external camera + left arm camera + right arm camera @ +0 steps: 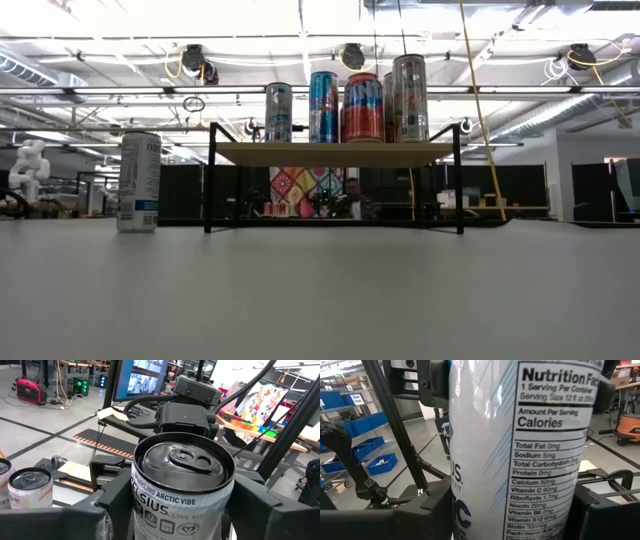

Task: Place canned beverage on shelf
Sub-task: Put the bottom white soda can on the shelf aligned with the other white soda can

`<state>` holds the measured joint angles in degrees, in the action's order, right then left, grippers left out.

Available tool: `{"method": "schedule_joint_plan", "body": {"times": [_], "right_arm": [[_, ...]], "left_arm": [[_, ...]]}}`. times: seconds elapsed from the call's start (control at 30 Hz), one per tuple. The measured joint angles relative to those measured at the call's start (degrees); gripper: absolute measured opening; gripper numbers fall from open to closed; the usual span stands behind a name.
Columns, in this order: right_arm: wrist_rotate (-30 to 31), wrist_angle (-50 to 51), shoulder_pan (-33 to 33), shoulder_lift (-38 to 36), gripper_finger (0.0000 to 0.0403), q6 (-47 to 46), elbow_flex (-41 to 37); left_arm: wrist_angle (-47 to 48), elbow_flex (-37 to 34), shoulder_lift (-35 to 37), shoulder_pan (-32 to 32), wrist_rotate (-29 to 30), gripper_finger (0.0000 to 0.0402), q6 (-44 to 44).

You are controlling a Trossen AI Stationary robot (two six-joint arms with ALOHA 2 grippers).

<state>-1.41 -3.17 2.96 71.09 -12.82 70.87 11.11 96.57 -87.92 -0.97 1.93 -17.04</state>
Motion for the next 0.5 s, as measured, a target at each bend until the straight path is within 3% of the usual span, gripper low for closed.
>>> {"method": "schedule_joint_plan", "body": {"times": [0.5], "right_arm": [[-1.6, 2.5, 0.0, -1.1, 0.0224, -3.4, 0.2]], "left_arm": [[-0.4, -0.2, 1.0, -0.8, -0.1, 0.0246, -0.9]]}}
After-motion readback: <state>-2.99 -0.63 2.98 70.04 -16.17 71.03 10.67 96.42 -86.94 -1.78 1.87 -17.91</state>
